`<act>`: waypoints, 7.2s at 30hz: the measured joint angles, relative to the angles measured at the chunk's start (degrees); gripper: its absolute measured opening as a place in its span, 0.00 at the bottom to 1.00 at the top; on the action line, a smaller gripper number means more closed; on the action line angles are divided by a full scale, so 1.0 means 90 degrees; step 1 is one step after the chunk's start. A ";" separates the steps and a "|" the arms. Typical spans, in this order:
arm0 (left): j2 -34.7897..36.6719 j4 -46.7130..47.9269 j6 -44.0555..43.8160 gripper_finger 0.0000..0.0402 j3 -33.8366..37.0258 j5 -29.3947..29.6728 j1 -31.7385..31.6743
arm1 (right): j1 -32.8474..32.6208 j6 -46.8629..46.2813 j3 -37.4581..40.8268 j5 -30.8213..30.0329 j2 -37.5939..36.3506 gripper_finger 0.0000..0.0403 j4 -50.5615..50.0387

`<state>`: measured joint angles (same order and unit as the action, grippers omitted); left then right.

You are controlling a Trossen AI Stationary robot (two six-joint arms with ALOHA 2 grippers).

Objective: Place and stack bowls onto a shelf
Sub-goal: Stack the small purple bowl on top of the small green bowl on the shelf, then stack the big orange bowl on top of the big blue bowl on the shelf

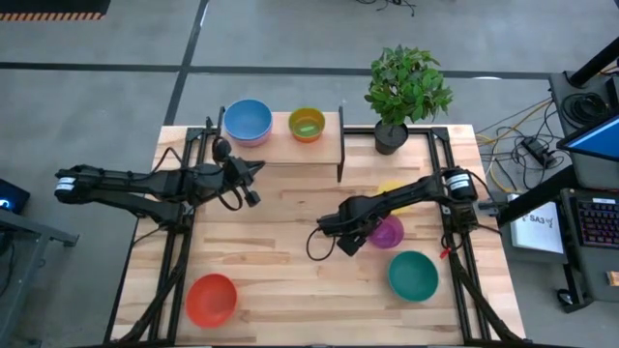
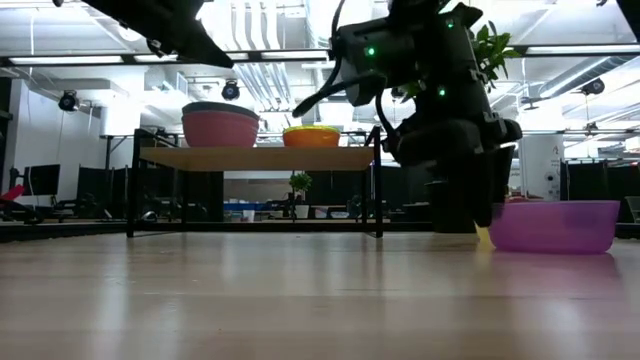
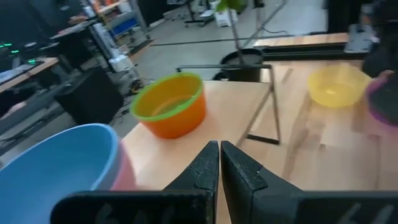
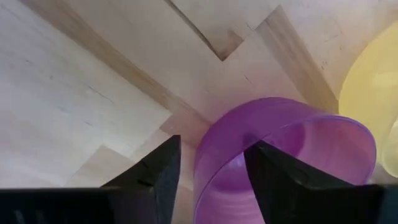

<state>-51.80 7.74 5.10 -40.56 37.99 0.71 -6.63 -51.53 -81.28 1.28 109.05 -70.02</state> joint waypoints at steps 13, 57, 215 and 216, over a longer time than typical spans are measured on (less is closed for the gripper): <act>0.0030 -0.0006 -0.0148 0.00 0.0000 0.0348 0.0000 | -0.0153 0.0066 -0.0010 0.0264 0.0149 0.03 0.0181; 0.0075 -0.0023 -0.0088 0.00 0.0000 0.0353 0.0000 | 0.2558 0.9378 -0.5112 -0.1543 0.0114 0.02 0.1093; -0.0701 0.6335 -0.5261 0.00 -0.3552 -0.2158 -0.1184 | 0.0323 0.6725 0.3699 0.1020 -0.4403 0.02 0.7482; -0.0747 0.6361 -0.4987 0.00 -0.3808 -0.2167 -0.1511 | 0.0323 0.6723 0.3699 0.1020 -0.4403 0.02 0.7482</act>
<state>-58.52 64.99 -39.78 -74.83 18.48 -12.89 -3.73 8.98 -47.99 10.46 69.43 -2.68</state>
